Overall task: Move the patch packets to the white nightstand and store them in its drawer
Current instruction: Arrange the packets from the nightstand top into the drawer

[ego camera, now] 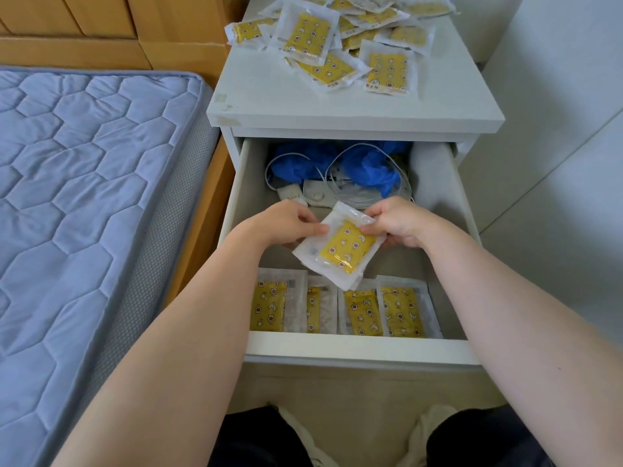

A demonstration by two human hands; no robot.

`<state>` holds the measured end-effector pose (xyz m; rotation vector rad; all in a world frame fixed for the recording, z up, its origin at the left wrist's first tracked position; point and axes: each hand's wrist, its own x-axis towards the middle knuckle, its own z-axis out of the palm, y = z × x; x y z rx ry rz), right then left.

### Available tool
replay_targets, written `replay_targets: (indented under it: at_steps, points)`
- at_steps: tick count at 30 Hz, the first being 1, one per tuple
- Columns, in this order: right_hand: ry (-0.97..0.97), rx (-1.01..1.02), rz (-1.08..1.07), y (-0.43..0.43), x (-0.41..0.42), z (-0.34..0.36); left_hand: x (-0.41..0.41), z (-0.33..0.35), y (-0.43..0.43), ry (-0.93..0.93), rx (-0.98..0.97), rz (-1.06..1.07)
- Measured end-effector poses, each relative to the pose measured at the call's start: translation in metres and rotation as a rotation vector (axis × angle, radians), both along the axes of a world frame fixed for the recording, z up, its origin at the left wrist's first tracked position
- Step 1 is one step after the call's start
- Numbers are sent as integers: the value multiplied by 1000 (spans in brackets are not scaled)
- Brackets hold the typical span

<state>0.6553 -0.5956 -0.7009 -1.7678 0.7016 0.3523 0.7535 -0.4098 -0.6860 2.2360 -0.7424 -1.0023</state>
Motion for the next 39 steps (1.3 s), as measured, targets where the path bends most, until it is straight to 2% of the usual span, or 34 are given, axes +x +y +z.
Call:
replay_targets:
  at_steps: [2,4,7,13,22,26,31,39]
  points:
    - [120,-62,92,0,-4,-7,2,-7,2,-158,142,-36]
    - [233,-137,253,9,-7,-16,2,-13,4,-219,326,-158]
    - [291,-284,461,36,-4,-30,0,-21,4,-168,495,-285]
    - [242,-548,655,63,3,-44,-9,-29,0,-125,662,-500]
    - [261,-601,919,62,0,-41,-10,-43,-5,-149,631,-564]
    - [193,-608,882,62,1,-41,-10,-44,-5,-201,644,-572]
    - [243,-673,944,65,-2,-45,-13,-48,-8,-207,659,-585]
    - [236,-621,881,59,-3,-42,-13,-46,-9,-180,630,-563]
